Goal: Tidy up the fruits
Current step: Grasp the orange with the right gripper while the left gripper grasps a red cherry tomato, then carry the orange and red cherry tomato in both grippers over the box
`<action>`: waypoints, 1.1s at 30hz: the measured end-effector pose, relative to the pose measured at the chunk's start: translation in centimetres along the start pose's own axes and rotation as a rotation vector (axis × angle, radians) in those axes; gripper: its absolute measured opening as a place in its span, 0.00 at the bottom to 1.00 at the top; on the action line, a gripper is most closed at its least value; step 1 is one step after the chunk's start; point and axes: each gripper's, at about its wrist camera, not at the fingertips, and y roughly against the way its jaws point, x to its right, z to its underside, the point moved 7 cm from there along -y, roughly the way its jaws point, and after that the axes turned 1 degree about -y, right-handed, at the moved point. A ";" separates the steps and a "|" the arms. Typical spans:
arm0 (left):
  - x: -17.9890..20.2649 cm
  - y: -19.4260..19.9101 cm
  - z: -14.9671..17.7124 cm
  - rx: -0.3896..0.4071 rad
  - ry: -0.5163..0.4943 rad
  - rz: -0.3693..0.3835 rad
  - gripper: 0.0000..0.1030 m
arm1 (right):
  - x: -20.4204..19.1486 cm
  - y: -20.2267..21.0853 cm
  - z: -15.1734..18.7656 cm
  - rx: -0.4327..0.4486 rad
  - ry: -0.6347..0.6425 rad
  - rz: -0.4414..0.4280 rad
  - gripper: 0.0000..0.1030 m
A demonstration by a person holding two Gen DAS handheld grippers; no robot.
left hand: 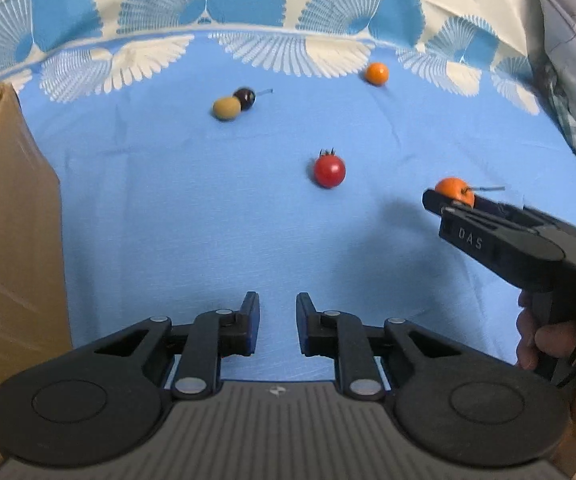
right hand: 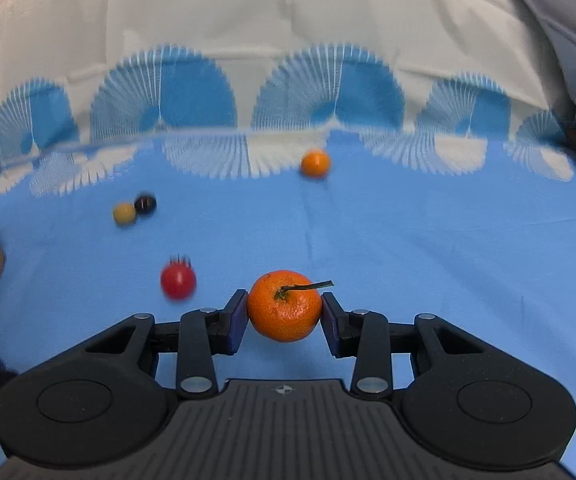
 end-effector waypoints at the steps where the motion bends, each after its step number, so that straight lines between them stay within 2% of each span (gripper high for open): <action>1: 0.0 0.1 0.2 -0.003 0.008 0.017 0.29 | 0.2 -0.2 0.5 -0.012 -0.014 0.003 0.39; 2: -0.1 0.3 0.5 0.003 0.016 0.037 0.35 | 0.4 -0.4 0.8 -0.019 -0.020 0.007 0.39; 4: -0.3 0.7 1.4 0.023 0.003 0.027 0.65 | 0.9 -0.9 1.5 -0.035 -0.037 0.013 0.39; 6: -0.7 0.6 2.3 0.042 -0.016 -0.010 0.74 | 1.4 -1.5 2.1 -0.052 -0.051 0.023 0.39; 8: -1.2 -0.2 3.2 0.015 -0.006 -0.030 0.74 | 1.8 -2.3 2.8 -0.074 -0.065 0.031 0.39; 11: -2.2 -1.4 4.3 -0.015 0.035 -0.065 0.74 | 1.7 -2.6 3.2 -0.047 -0.047 0.036 0.40; 18: -4.4 -2.0 3.6 0.050 0.095 -0.184 0.78 | 0.9 -3.3 3.3 0.008 0.000 0.063 0.42; 20: -4.9 -2.8 3.2 0.043 0.132 -0.199 0.78 | 0.8 -3.4 3.3 0.014 0.013 0.070 0.42; 21: -5.3 -3.2 3.0 0.034 0.155 -0.201 0.74 | 0.8 -3.4 3.3 0.016 0.012 0.071 0.42; 22: -5.5 -3.5 2.9 0.024 0.177 -0.195 0.63 | 0.7 -3.5 3.3 0.017 0.012 0.071 0.42; 23: -5.6 -3.7 2.8 0.025 0.188 -0.199 0.60 | 0.7 -3.4 3.3 0.018 0.012 0.071 0.42; 24: -5.5 -3.6 2.6 0.037 0.181 -0.202 0.49 | 0.7 -3.4 3.3 0.018 0.011 0.070 0.41; 25: -5.4 -3.5 2.4 0.038 0.165 -0.195 0.31 | 0.7 -3.4 3.2 0.018 0.011 0.069 0.40; 29: -5.0 -3.2 2.2 0.007 0.154 -0.164 0.31 | 0.3 -2.8 3.1 0.011 0.014 0.050 0.39; 33: -4.5 -2.4 2.0 -0.017 0.147 -0.167 0.31 | -0.5 -0.9 2.3 0.025 -0.002 0.030 0.39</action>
